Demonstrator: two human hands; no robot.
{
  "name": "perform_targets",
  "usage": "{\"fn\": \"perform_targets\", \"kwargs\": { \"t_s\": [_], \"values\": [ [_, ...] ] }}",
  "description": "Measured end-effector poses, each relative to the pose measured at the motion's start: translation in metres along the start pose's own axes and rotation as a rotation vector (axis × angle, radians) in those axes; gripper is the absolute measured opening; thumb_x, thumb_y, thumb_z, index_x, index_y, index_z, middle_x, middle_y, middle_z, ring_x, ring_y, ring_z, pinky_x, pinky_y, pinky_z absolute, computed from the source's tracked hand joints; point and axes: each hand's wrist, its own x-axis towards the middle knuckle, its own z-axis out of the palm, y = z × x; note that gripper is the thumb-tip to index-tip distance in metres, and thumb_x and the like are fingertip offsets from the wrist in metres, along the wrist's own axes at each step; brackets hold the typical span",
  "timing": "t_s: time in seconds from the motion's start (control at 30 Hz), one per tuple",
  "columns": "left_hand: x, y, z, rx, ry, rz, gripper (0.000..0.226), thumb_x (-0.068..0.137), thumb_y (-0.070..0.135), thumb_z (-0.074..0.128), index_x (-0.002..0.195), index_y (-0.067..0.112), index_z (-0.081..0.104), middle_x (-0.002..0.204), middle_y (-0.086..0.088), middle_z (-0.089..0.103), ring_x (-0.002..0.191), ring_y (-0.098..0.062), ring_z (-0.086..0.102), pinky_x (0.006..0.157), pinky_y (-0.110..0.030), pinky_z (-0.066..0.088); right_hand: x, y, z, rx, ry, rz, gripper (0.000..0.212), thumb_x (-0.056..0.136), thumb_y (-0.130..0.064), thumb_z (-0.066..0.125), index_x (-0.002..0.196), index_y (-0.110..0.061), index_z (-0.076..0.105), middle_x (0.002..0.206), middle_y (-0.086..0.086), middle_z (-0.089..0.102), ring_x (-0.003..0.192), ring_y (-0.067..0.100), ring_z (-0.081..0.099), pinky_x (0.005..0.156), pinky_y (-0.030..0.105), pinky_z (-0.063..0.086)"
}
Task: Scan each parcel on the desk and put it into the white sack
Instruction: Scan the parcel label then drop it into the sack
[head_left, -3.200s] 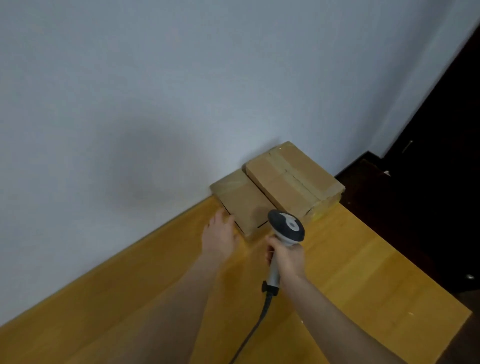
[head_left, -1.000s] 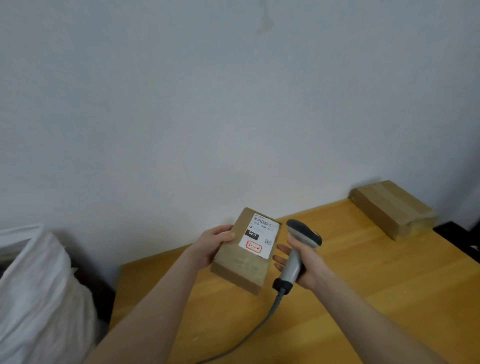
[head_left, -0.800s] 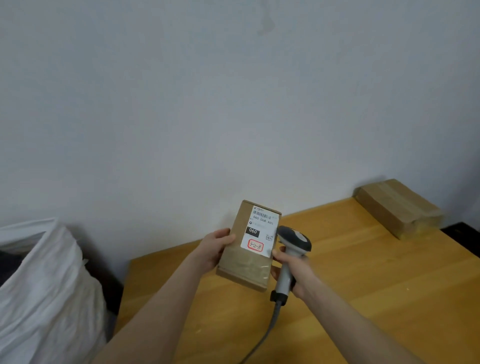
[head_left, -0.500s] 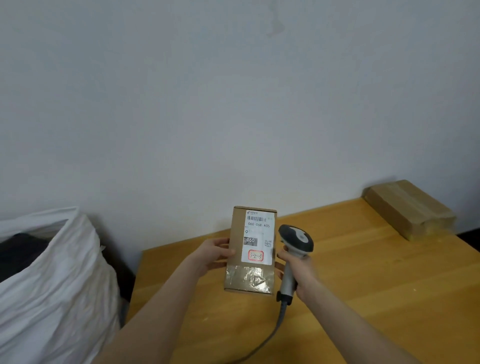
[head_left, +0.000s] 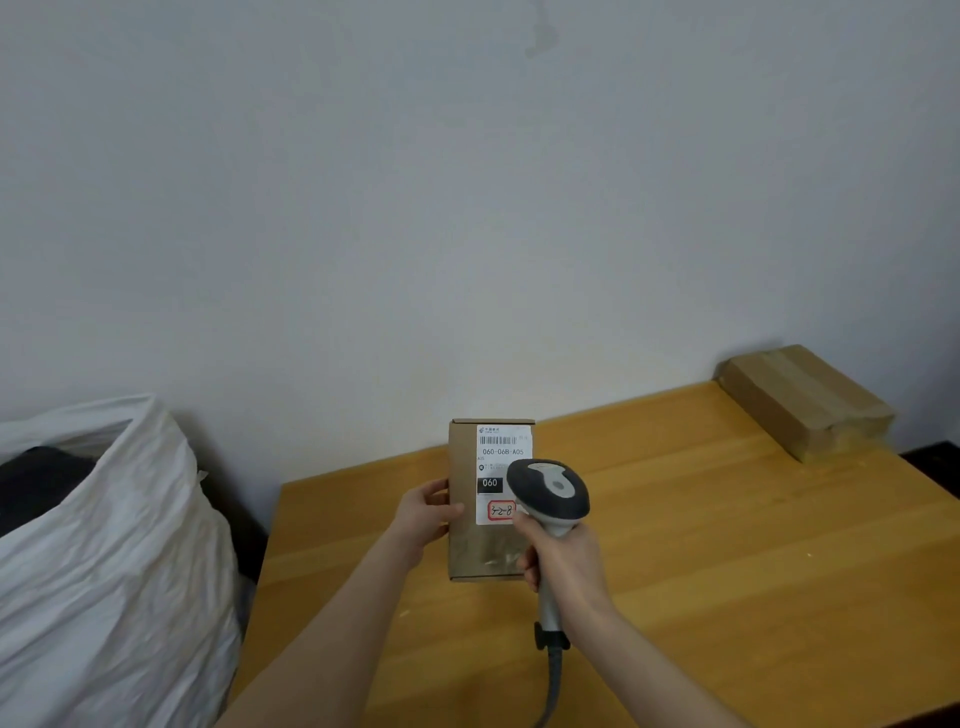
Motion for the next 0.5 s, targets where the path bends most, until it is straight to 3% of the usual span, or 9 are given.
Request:
{"fn": "perform_targets", "kwargs": {
  "t_s": [0.23, 0.5],
  "values": [
    [-0.002, -0.011, -0.001, 0.022, 0.018, -0.036, 0.058, 0.084, -0.002, 0.066, 0.138, 0.008, 0.045, 0.116, -0.010, 0.063, 0.109, -0.027, 0.059, 0.086, -0.038, 0.053, -0.013, -0.001, 0.005, -0.093, -0.016, 0.005, 0.025, 0.089, -0.018, 0.063, 0.068, -0.005, 0.065, 0.049, 0.005, 0.058, 0.041, 0.016, 0.048, 0.051, 0.029, 0.041],
    [-0.002, -0.014, -0.004, 0.027, 0.061, -0.049, 0.058, 0.084, -0.002, 0.066, 0.138, 0.009, 0.045, 0.117, -0.010, 0.063, 0.109, -0.027, 0.059, 0.088, -0.039, 0.053, -0.015, -0.002, 0.006, -0.107, -0.014, 0.033, 0.020, 0.087, -0.016, 0.063, 0.088, 0.002, 0.070, 0.048, 0.003, 0.056, 0.041, 0.015, 0.047, 0.052, 0.030, 0.040]
  ]
}}
